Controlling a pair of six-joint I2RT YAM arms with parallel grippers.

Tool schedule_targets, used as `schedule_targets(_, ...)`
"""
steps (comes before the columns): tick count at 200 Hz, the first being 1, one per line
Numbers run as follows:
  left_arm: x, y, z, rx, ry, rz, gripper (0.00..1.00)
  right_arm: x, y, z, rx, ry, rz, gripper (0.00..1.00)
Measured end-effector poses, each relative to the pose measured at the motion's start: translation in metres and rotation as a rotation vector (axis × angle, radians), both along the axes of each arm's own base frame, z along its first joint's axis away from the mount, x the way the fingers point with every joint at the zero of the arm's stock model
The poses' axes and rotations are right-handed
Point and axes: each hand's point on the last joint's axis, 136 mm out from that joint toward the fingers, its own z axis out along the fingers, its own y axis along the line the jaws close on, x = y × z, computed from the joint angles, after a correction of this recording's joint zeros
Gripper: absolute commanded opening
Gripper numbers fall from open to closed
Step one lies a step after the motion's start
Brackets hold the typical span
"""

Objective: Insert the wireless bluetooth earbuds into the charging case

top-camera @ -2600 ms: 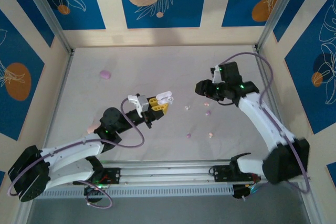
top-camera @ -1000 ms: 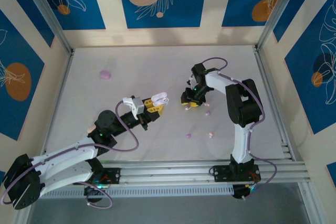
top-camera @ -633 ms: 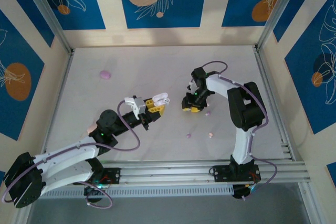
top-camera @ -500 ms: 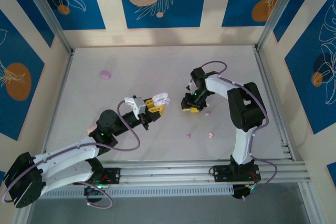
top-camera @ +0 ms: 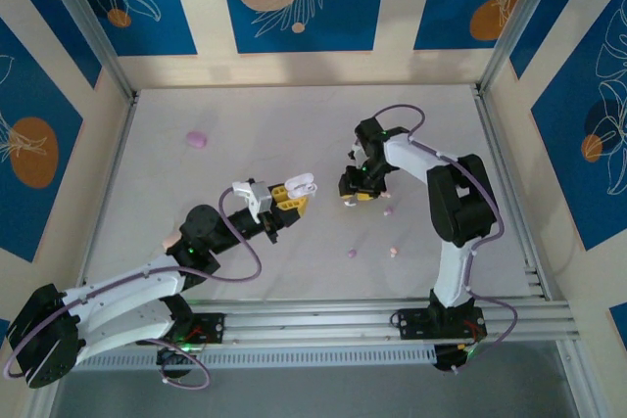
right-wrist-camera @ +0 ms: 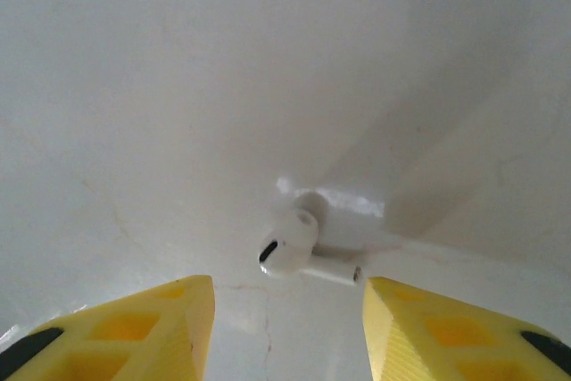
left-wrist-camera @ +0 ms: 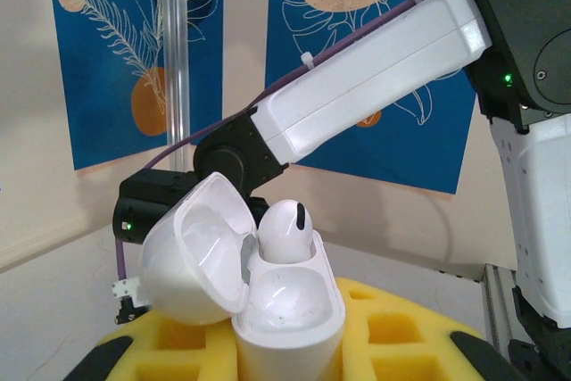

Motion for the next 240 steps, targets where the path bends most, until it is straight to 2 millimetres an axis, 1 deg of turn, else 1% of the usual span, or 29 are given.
schedule_targets(47, 0.000, 0.000, 0.000, 0.000, 0.000, -0.001, 0.18, -0.002, 0.001, -0.015, -0.003, 0.036, 0.002, 0.48)
schedule_targets(98, 0.000, 0.000, 0.000, 0.000, 0.000, -0.001, 0.18, -0.005, 0.006, -0.015, 0.015, 0.042, 0.020, 0.47)
schedule_targets(120, 0.000, 0.000, 0.000, 0.001, 0.000, -0.001, 0.18, -0.011, 0.007, -0.017, 0.018, 0.058, 0.025, 0.48)
schedule_targets(140, 0.000, 0.000, 0.000, 0.000, 0.000, -0.001, 0.18, -0.015, 0.009, -0.014, 0.028, 0.059, 0.037, 0.47)
schedule_targets(184, 0.000, 0.000, -0.001, 0.001, 0.001, -0.001, 0.18, -0.033, 0.023, -0.011, 0.044, 0.083, 0.092, 0.48)
schedule_targets(207, 0.000, 0.000, -0.001, 0.002, 0.002, -0.001, 0.18, -0.036, 0.027, -0.011, 0.049, 0.083, 0.112, 0.48)
schedule_targets(240, 0.000, 0.000, -0.003, 0.004, 0.004, -0.001, 0.18, -0.037, 0.027, -0.011, 0.050, 0.087, 0.113, 0.47)
